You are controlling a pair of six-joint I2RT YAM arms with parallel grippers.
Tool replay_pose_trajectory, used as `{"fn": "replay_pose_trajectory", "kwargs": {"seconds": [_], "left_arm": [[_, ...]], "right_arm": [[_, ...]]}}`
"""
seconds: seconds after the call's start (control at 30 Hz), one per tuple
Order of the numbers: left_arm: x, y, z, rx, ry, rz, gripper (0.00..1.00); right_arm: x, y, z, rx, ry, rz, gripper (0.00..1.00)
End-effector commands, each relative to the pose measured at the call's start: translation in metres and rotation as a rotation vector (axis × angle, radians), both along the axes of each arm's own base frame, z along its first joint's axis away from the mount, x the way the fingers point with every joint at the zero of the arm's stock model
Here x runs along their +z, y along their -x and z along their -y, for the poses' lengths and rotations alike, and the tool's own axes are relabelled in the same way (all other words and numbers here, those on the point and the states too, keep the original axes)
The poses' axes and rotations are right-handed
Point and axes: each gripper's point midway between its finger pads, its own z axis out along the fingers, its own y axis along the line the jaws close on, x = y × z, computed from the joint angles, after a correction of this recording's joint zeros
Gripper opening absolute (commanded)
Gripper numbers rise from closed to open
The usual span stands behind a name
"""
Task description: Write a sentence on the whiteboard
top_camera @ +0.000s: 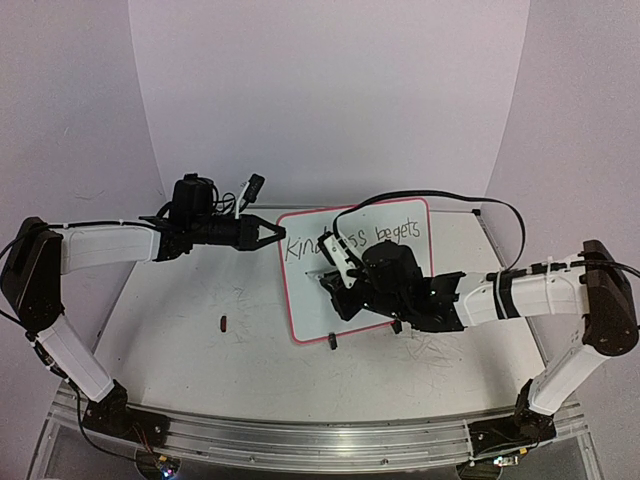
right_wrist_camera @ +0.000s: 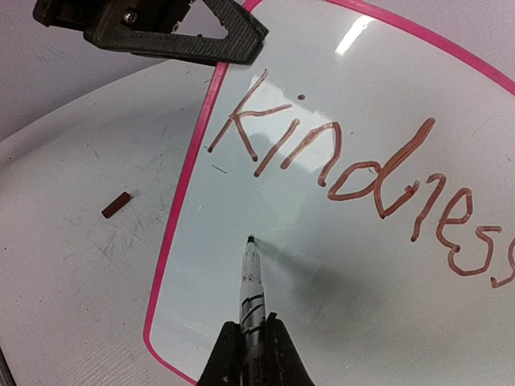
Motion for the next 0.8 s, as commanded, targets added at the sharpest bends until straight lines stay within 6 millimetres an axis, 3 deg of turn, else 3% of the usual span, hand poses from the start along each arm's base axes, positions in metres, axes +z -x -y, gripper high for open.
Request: {"fn": "replay_pose_trajectory", "kwargs": {"seconds": [0.0, 0.3, 0.77], "left_arm": [[0.012, 0.000, 0.004, -0.006, -0.014, 0.069, 0.00], [0.012, 0.000, 0.004, -0.004, -0.015, 0.071, 0.00], [0.014, 0.000, 0.004, -0.003, -0.014, 0.078, 0.00]], "right_arm": [[-0.009, 0.000, -0.001, -0.008, 0.003, -0.019, 0.00], [0.018, 0.007, -0.015, 0.065, -0.083, -0.005, 0.00], [0.021, -0.007, -0.019, 0.007, -0.082, 0.024, 0.00]]}}
